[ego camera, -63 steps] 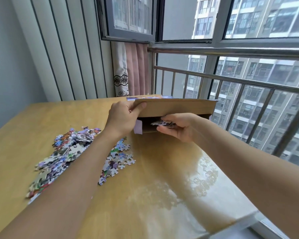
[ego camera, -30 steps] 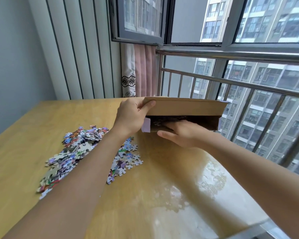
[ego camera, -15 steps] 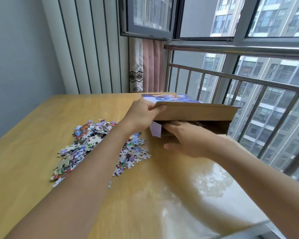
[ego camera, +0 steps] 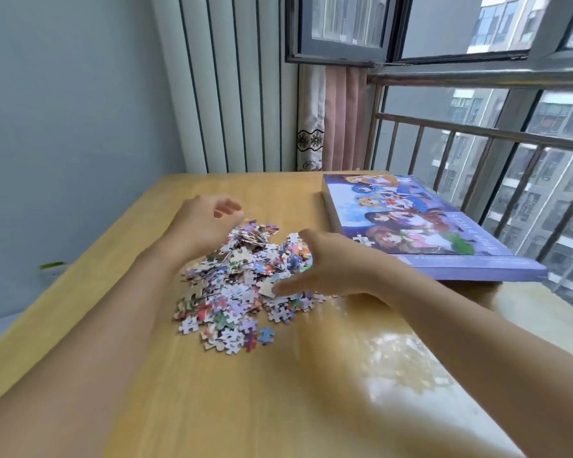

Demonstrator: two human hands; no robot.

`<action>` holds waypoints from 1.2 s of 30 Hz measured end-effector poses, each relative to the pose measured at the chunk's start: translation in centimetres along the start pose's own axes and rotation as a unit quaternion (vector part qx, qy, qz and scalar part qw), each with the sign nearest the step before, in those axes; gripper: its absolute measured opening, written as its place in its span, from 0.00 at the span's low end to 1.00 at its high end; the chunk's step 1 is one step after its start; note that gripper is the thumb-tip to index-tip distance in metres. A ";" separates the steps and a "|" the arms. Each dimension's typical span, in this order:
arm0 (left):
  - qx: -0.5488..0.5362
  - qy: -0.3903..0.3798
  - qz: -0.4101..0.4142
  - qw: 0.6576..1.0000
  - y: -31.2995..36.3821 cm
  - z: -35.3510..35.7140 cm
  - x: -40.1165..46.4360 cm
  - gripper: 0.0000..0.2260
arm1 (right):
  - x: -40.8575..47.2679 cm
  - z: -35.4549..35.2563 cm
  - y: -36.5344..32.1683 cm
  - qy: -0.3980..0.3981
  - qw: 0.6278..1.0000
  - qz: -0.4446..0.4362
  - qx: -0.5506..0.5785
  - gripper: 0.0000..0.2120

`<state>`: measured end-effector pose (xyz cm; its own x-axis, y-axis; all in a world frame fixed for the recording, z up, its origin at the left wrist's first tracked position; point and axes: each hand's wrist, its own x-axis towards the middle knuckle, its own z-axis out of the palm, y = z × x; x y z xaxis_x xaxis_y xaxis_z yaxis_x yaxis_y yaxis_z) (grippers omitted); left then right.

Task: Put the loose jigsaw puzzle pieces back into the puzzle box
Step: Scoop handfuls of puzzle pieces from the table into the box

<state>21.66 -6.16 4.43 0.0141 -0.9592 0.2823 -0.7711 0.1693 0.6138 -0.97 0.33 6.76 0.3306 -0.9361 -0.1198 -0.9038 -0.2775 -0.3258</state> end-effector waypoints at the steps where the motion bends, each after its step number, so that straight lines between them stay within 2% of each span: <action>1: 0.025 0.017 -0.032 0.999 -1.5 -0.1 -0.5 0.14 | 0.6 0.5 -0.4 -0.028 0.999 0.028 0.003 0.43; 3: 0.123 0.014 -0.081 0.989 -3.9 -0.3 -1.8 0.23 | 2.0 1.6 -1.0 -0.068 0.996 0.064 0.012 0.52; 6: 0.229 -0.046 -0.150 0.961 -5.4 -0.9 -2.8 0.30 | 4.3 2.8 -1.2 -0.104 0.990 0.091 -0.007 0.68; 10: 0.192 -0.133 -0.193 0.953 -4.1 -1.0 -3.0 0.32 | 6.5 3.4 -1.6 -0.086 0.992 0.089 -0.010 0.72; 13: 0.123 -0.160 -0.190 0.961 -3.1 -0.9 -3.1 0.25 | 7.5 3.2 -1.7 -0.081 0.995 0.059 0.010 0.67; 16: 0.079 -0.168 -0.166 0.969 -3.0 -0.9 -3.1 0.18 | 7.8 3.2 -1.7 -0.068 0.997 0.018 0.023 0.58; 20: 0.005 -0.144 -0.141 0.979 -3.2 -0.4 -2.9 0.14 | 7.7 3.4 -1.3 -0.035 0.998 -0.034 0.037 0.45; 27: -0.092 -0.115 -0.146 0.978 -3.4 -0.4 -2.5 0.11 | 7.7 4.1 -0.3 0.039 0.992 -0.095 0.066 0.27; 33: -0.144 -0.096 -0.138 0.975 -3.7 -0.3 -2.5 0.09 | 8.1 4.3 0.2 0.068 0.986 -0.093 0.123 0.26; 36: -0.158 -0.047 -0.119 0.979 -3.9 -0.2 -2.4 0.08 | 8.3 4.2 0.3 0.089 0.979 -0.088 0.164 0.26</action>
<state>24.79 -4.42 1.51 0.0997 -0.9941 0.0433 -0.5178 -0.0147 0.8554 2.63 -6.65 1.74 0.3936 -0.9112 0.1215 -0.6922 -0.3807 -0.6131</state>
